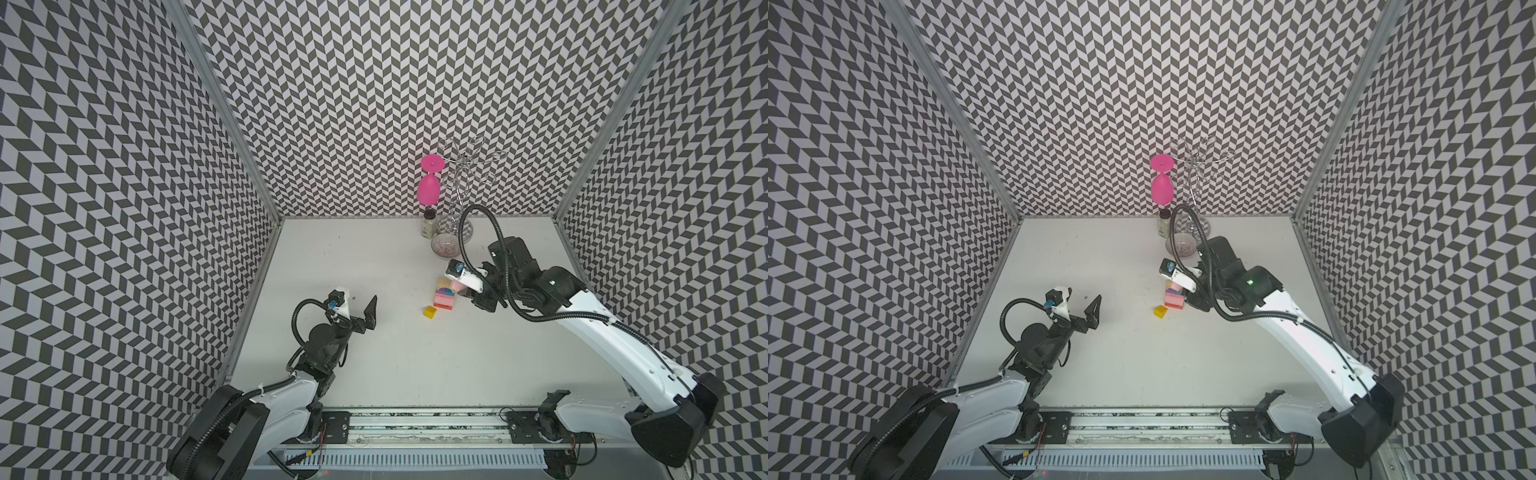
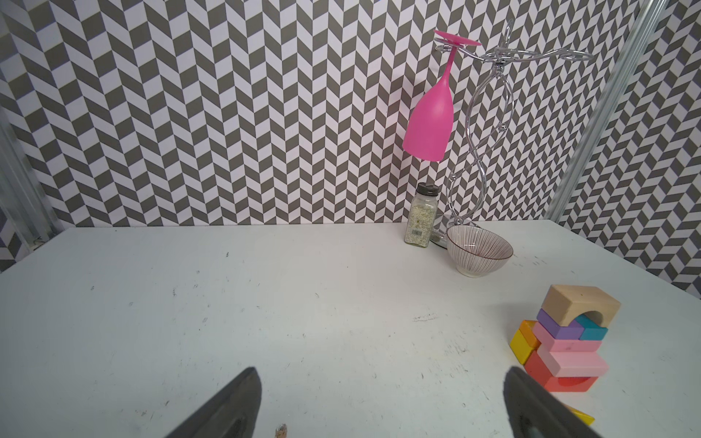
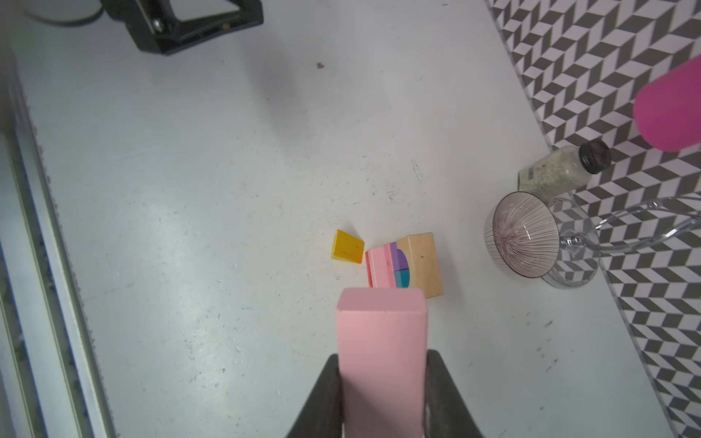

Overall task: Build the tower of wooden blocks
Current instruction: 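Lift the pink block with the right gripper and carry it toward the stack, then lower the pink block with the right gripper onto the wooden arch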

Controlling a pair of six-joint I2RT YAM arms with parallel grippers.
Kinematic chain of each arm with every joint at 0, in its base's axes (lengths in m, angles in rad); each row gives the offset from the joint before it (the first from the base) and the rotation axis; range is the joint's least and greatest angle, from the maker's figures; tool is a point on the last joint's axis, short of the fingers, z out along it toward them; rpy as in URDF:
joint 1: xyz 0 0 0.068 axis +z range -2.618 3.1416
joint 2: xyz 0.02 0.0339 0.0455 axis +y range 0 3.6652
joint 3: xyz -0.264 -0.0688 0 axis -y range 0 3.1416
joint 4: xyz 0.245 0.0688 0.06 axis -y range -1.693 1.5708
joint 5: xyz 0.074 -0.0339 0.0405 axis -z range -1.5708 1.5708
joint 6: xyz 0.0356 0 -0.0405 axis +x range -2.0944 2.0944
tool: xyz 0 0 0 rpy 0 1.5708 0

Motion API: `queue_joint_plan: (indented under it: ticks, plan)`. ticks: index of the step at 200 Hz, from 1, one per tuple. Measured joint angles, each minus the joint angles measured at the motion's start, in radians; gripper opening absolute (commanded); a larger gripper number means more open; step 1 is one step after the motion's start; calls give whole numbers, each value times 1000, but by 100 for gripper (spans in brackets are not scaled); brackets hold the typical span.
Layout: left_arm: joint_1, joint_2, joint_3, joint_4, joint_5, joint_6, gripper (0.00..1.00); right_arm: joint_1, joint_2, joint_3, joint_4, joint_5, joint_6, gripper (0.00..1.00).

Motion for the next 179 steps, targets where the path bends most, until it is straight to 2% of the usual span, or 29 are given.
queue_joint_plan:
  ticks: [27,78,179]
  plan:
    - [0,0,0,0,0,0,100,-3,138,108,-67,-15,-113,0]
    - [0,0,0,1,1,0,100,-9,284,293,-163,5,-215,0]
    - [0,2,0,15,27,6,100,-78,477,373,-216,-21,-268,0]
